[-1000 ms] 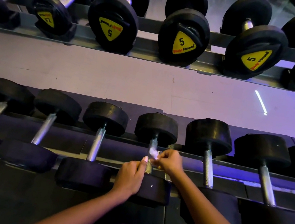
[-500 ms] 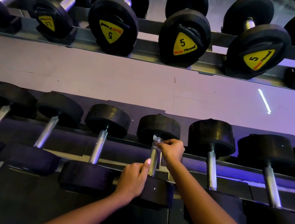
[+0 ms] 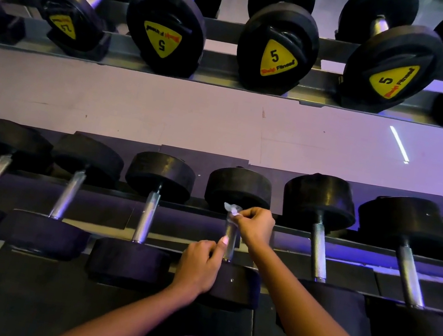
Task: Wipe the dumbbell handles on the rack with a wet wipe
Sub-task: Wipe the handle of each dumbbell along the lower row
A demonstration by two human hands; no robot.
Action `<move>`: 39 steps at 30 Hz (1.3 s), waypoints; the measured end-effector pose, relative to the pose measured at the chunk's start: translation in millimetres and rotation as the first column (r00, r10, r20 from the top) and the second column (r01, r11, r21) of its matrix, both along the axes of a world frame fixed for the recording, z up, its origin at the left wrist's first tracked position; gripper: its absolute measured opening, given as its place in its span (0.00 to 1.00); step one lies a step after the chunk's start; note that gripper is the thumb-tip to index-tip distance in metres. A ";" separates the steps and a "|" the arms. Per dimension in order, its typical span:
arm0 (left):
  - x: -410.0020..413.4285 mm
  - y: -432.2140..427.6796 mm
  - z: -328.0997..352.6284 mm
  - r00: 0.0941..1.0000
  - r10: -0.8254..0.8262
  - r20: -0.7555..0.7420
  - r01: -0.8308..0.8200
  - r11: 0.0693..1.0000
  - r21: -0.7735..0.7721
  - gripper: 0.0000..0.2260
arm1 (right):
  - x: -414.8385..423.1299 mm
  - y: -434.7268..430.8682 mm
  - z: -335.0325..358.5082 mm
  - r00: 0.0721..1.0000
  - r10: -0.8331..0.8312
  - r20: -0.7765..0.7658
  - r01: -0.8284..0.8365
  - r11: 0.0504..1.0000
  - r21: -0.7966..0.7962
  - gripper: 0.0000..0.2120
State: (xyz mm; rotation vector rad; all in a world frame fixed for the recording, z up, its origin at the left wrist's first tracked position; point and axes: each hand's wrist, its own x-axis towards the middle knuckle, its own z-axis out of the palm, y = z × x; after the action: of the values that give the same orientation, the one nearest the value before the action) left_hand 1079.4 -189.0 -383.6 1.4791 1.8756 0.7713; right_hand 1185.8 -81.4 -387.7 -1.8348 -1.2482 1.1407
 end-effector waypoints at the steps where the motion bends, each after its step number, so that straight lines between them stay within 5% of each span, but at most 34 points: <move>1: 0.1 -0.1 0.0 1.000 -0.002 -0.005 0.002 1.000 0.002 0.24 | -1.4 3.2 1.3 1.000 -0.024 -0.010 0.023 0.999 -0.027 0.07; 7: -1.0 -0.3 -1.7 1.000 -0.007 0.002 0.007 1.000 0.001 0.24 | 14.2 21.2 -7.0 0.987 -0.143 -0.077 0.125 0.971 -0.205 0.08; 10: -0.3 0.1 -1.1 1.000 -0.002 -0.005 0.002 1.000 0.012 0.24 | 24.5 9.4 -4.6 0.992 0.010 -0.127 -0.044 0.963 -0.266 0.07; 16: -1.8 1.9 -7.6 1.000 0.001 -0.011 -0.001 1.000 0.030 0.32 | 32.9 -38.7 -6.0 0.942 0.334 0.031 -0.307 0.895 -0.323 0.08; 21: -0.7 0.9 -0.3 1.000 -0.012 -0.016 0.013 0.999 0.032 0.21 | 30.3 -38.0 -2.7 0.945 0.317 0.082 -0.280 0.913 -0.297 0.08; 28: -1.1 2.2 -7.7 1.000 0.022 0.003 -0.022 0.999 0.023 0.31 | 27.5 -49.6 0.8 0.969 0.224 0.101 -0.201 0.959 -0.197 0.11; 39: -0.1 -0.4 0.7 1.000 0.005 -0.016 -0.005 1.000 -0.013 0.23 | 24.7 -42.1 2.3 0.988 0.141 0.059 -0.129 0.977 -0.167 0.10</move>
State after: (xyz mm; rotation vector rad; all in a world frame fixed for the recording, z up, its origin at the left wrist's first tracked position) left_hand 1079.3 -189.3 -382.9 1.4767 1.8932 0.7503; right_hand 1210.5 -123.5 -385.4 -1.9488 -1.3734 1.2951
